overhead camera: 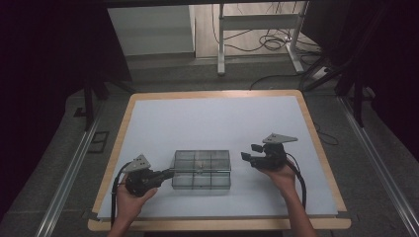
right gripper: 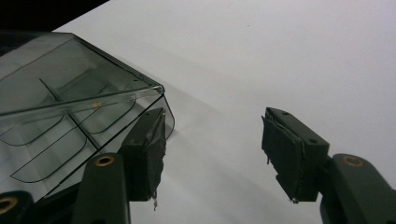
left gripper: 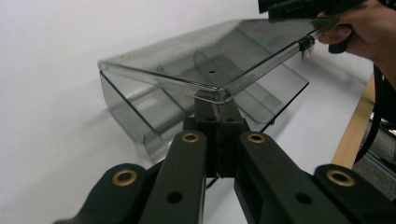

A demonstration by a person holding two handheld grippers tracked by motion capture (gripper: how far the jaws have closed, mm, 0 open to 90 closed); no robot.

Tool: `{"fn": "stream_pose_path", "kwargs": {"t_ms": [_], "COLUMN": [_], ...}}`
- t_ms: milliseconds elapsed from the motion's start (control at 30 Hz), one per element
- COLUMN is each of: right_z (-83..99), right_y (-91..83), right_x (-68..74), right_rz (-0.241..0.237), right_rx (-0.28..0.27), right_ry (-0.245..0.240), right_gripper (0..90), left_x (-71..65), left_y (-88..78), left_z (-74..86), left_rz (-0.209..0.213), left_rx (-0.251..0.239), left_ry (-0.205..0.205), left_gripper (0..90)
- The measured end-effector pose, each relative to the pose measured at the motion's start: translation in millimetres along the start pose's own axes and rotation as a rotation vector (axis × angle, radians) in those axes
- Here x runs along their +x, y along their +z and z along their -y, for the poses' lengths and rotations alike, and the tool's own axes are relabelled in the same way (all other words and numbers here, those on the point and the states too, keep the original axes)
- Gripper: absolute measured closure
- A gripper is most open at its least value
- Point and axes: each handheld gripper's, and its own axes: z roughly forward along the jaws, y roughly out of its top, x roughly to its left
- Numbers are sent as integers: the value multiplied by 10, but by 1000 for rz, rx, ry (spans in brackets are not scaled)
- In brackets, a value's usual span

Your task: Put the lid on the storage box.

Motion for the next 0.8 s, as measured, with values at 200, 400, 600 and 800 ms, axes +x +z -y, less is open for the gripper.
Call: {"fn": "stream_pose_path", "kwargs": {"t_ms": [200, 400, 600, 800], "right_z": [30, 47, 65, 91], "right_y": [1, -4, -32, 3], "right_x": [12, 22, 32, 56], "right_rz": [1, 14, 12, 21], "right_rx": [-4, -1, -2, 23], "right_ry": [0, -11, -9, -21], "right_gripper": [383, 376, 373, 367], "left_x": [-12, -11, -1, -4], "left_y": [12, 22, 15, 13], "left_z": [66, 145, 209, 232], "left_rz": [-1, -3, -5, 0], "left_rx": [18, 41, 59, 72], "left_ry": [-2, -8, -15, -12], "left_gripper": [900, 899, 900, 899]}}
